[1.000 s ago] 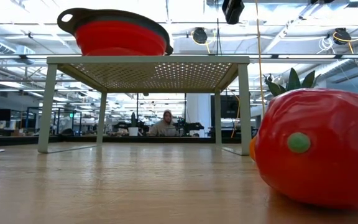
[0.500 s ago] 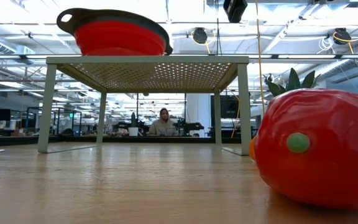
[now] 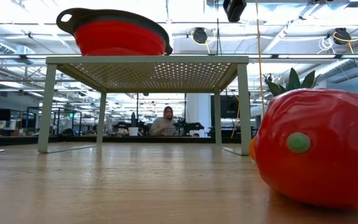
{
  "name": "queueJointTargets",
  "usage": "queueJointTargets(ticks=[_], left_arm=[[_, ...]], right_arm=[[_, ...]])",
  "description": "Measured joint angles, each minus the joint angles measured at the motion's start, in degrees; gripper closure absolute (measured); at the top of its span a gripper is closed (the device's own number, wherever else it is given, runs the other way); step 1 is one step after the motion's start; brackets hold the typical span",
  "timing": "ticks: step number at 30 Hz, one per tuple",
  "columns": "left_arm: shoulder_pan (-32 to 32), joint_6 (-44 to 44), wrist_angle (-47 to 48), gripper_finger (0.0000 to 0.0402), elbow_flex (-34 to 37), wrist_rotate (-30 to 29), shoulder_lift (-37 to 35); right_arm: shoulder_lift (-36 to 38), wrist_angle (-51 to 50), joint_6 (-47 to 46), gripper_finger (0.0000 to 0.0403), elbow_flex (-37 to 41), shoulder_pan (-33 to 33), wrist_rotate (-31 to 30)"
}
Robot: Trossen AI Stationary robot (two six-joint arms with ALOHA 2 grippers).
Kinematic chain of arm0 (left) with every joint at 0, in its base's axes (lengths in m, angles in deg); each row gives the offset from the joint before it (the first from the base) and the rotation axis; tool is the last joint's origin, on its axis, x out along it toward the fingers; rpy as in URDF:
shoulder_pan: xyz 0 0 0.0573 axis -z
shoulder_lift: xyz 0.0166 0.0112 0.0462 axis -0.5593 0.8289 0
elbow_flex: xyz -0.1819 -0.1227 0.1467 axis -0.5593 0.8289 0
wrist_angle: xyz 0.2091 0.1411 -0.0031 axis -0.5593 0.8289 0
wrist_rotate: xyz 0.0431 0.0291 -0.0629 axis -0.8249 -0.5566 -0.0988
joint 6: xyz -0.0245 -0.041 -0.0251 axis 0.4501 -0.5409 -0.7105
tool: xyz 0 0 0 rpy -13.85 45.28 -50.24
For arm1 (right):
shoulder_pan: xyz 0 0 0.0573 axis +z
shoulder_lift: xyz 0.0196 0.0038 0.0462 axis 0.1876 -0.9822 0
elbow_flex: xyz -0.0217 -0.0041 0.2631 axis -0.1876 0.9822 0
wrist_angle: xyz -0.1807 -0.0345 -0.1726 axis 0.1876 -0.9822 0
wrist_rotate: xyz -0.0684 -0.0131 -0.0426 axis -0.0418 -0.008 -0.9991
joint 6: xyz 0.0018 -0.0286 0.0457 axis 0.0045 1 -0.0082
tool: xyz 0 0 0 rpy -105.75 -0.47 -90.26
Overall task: Pick & Place Fruit
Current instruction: Put the top peach into the strainer bowl on the shelf
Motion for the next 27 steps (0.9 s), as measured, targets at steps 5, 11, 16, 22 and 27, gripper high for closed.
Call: queueJointTargets(ticks=[5,11,16,22,27], left_arm=[[0.0,-0.1,0.4,0.0309,0.0,0.0,0.0],[0.0,-0.2,0.6,0.0312,0.0,0.3,0.0],[0.0,0.5,0.5,0.0376,0.0,1.2,0.0],[-0.3,1.1,-0.1,0.0389,0.0,1.4,0.0],[-0.5,1.2,-0.2,0.0399,0.0,4.1,0.0]], right_arm=[[0.0,0.0,0.0,0.0298,0.0,0.0,0.0],[0.0,0.1,0.0,0.0298,0.0,0.0,0.0],[0.0,0.2,0.0,0.0298,0.0,0.0,0.0],[0.0,0.3,0.0,0.0298,0.0,0.0,0.0],[0.0,0.3,0.0,0.0298,0.0,0.0,0.0]])
